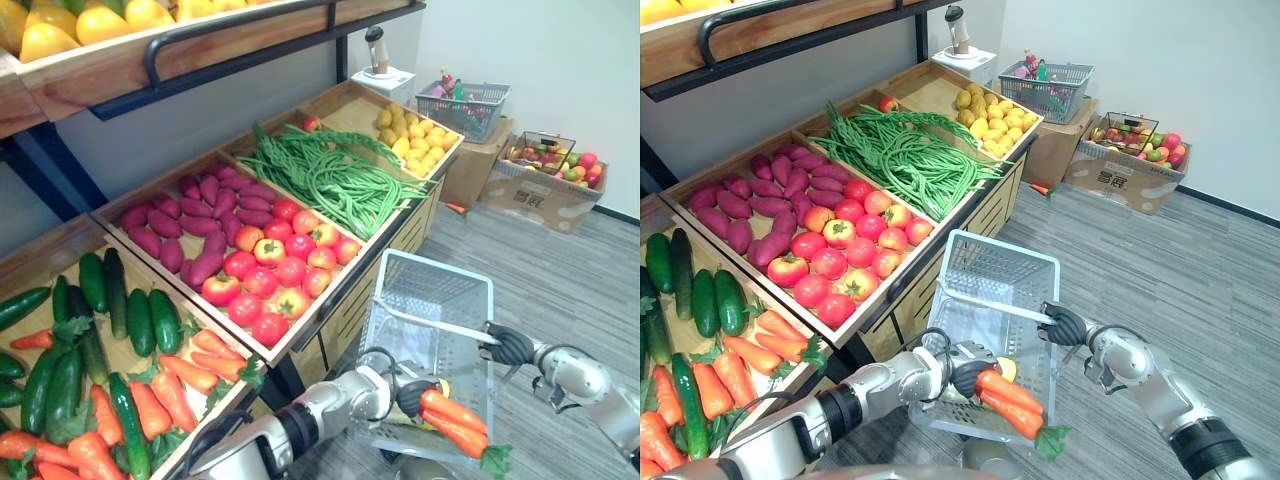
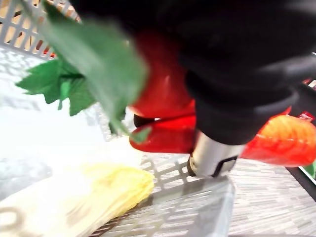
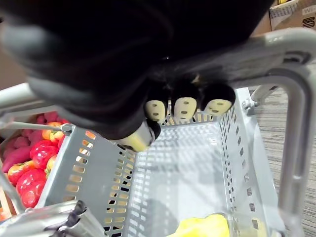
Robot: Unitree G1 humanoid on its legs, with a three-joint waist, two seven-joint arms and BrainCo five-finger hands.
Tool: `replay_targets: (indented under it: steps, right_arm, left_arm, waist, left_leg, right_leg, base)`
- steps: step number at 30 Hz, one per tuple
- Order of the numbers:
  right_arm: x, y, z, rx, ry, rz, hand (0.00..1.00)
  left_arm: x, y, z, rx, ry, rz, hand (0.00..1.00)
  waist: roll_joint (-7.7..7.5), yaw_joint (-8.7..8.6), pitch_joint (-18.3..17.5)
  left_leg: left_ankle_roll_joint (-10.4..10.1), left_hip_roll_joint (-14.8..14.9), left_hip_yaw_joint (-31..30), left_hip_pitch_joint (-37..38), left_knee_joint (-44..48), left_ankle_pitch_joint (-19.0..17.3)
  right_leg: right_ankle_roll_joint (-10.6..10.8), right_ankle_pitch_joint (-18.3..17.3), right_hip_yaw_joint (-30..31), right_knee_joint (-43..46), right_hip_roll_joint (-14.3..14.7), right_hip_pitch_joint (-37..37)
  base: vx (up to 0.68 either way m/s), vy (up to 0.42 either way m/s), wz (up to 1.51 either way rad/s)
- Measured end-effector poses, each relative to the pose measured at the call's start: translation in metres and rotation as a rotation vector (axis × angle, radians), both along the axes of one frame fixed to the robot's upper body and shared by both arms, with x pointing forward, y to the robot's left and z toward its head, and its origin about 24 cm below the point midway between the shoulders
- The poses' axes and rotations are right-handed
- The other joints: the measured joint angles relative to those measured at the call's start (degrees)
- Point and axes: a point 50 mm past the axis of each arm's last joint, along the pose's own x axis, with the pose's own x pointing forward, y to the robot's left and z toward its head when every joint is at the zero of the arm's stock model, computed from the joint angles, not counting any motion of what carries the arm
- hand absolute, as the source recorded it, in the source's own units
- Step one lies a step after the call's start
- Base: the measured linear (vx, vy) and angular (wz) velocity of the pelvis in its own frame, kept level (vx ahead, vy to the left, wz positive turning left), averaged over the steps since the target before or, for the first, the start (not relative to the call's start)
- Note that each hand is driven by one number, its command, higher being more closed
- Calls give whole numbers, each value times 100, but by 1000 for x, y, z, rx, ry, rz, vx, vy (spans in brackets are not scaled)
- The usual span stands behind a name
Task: Pick vegetable in the basket
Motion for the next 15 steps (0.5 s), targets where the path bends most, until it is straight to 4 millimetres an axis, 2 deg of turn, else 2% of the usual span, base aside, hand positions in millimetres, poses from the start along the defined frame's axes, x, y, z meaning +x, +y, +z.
replay_targets:
  steps: [5,6,10,15]
  right_arm:
    - [-10,-1,10,26,26,32,100]
    - [-10,-1,10,28,33,35,100]
    - [-17,-3,5,56,77,32,100]
    - [-22,-7,4,81,91,9,100]
  left_arm:
    - [12,13,-6,39,-4,83,100]
    - [12,14,-7,52,-10,81,0]
    - [13,15,-8,63,-23,85,0]
    - [17,11,-7,49,-15,127,0]
  waist:
    - [3,-32,-1]
    - [0,-58,0]
    - [-37,-153,24]
    - [-46,-170,118]
  left_leg:
    - [-1,13,5,-81,8,0]
    - [-1,19,-1,-78,7,0]
    - [1,3,-5,-78,-11,1]
    - [9,-65,-34,-98,-27,6]
  right_leg:
    - [7,7,29,-3,26,-95]
    - [7,7,35,-4,33,-88]
    - [9,8,54,-13,28,-88]
    - [56,38,78,-53,-40,-82]
  base:
    - [63,36,-3]
    - [72,45,-1]
    - [53,43,-1]
    - [30,48,2]
